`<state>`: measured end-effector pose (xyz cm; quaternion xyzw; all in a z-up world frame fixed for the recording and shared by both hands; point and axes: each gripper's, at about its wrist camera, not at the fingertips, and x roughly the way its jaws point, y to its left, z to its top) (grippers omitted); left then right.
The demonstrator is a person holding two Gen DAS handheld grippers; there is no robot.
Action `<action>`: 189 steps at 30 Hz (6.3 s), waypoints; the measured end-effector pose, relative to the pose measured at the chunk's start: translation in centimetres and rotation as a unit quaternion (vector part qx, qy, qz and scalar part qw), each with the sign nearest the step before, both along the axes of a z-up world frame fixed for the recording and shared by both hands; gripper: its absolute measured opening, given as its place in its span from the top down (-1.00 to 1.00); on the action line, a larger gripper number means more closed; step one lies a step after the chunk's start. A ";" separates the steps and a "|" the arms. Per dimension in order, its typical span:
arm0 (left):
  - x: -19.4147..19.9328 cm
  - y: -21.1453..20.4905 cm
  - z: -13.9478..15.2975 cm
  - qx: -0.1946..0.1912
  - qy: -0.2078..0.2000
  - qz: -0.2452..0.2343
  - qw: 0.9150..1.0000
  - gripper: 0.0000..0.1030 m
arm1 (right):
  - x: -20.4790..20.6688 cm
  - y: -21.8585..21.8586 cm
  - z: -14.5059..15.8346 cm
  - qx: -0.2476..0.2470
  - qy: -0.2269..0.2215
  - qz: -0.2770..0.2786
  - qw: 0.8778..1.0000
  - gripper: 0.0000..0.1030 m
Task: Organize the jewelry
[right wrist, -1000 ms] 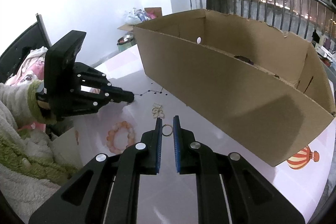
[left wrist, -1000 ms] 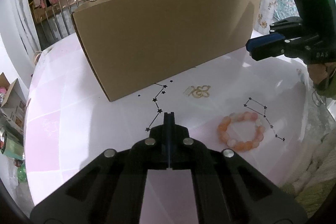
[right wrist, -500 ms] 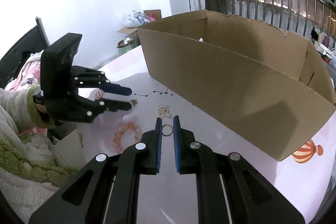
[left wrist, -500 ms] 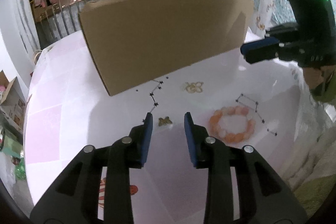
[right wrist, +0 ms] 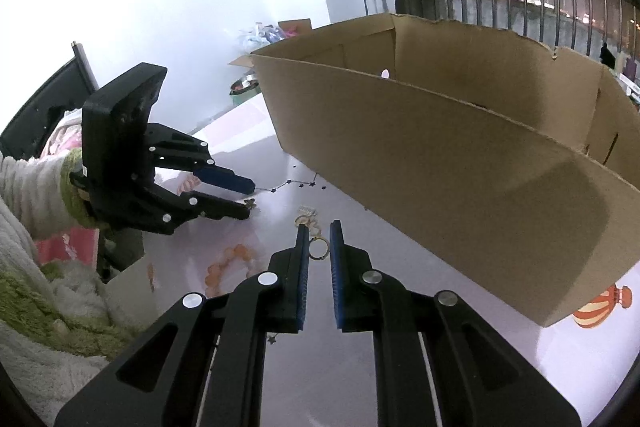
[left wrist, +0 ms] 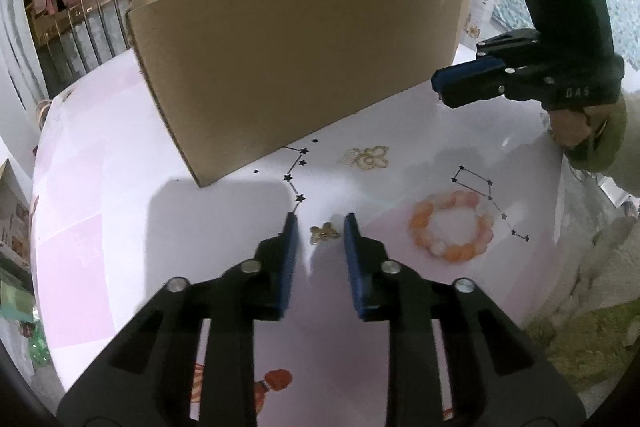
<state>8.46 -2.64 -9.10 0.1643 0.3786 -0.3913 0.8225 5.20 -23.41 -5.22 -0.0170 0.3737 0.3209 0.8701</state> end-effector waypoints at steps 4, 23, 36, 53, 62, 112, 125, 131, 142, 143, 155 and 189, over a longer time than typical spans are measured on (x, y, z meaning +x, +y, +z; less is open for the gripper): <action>0.4 0.2 0.1 0.002 0.003 0.001 1.000 0.78 | 0.5 -0.2 -0.6 0.002 0.005 0.002 1.000 0.79; -0.5 -0.6 -0.2 0.028 -0.031 -0.009 0.999 0.78 | 1.1 -0.4 -0.7 0.008 0.010 0.003 1.000 0.79; -1.7 0.6 1.8 0.009 -0.051 0.007 0.999 0.78 | 0.2 -0.4 1.0 0.006 -0.010 0.002 1.000 0.79; -1.3 -0.8 15.3 -0.126 -0.157 0.004 0.980 0.78 | -0.9 -3.7 11.5 0.058 -0.139 -0.025 0.988 0.79; 7.9 -7.0 12.8 -0.014 -0.121 0.055 0.991 0.78 | 6.0 -6.2 10.3 0.003 -0.095 -0.071 0.993 0.79; 5.4 -2.0 15.5 -0.034 -0.113 0.266 0.957 -0.20 | 4.3 -6.0 12.1 -0.008 -0.097 -0.104 0.990 -0.05; 0.2 0.3 15.8 -0.043 -0.128 0.220 0.966 -0.28 | 0.1 -3.8 12.4 -0.010 -0.109 -0.138 0.984 -0.06; -2.5 3.3 14.8 -0.047 -0.132 0.210 0.968 -0.30 | -2.5 -1.6 11.7 -0.015 -0.107 -0.150 0.983 -0.06; -5.8 7.8 10.2 -0.048 -0.114 0.195 0.973 -0.30 | -5.9 -0.1 8.3 -0.037 -0.062 -0.164 0.984 -0.06; -6.0 7.9 9.6 -0.053 -0.109 0.190 0.974 -0.30 | -6.1 0.1 8.0 -0.037 -0.058 -0.161 0.985 -0.06; -5.8 4.2 5.3 -0.071 -0.068 0.093 0.991 -0.25 | -5.9 2.4 4.3 -0.016 -0.038 -0.109 0.993 0.36; 1.6 -2.9 0.2 0.022 -0.058 -0.060 0.996 0.72 | 2.1 5.5 -1.7 -0.087 0.025 0.024 0.996 0.83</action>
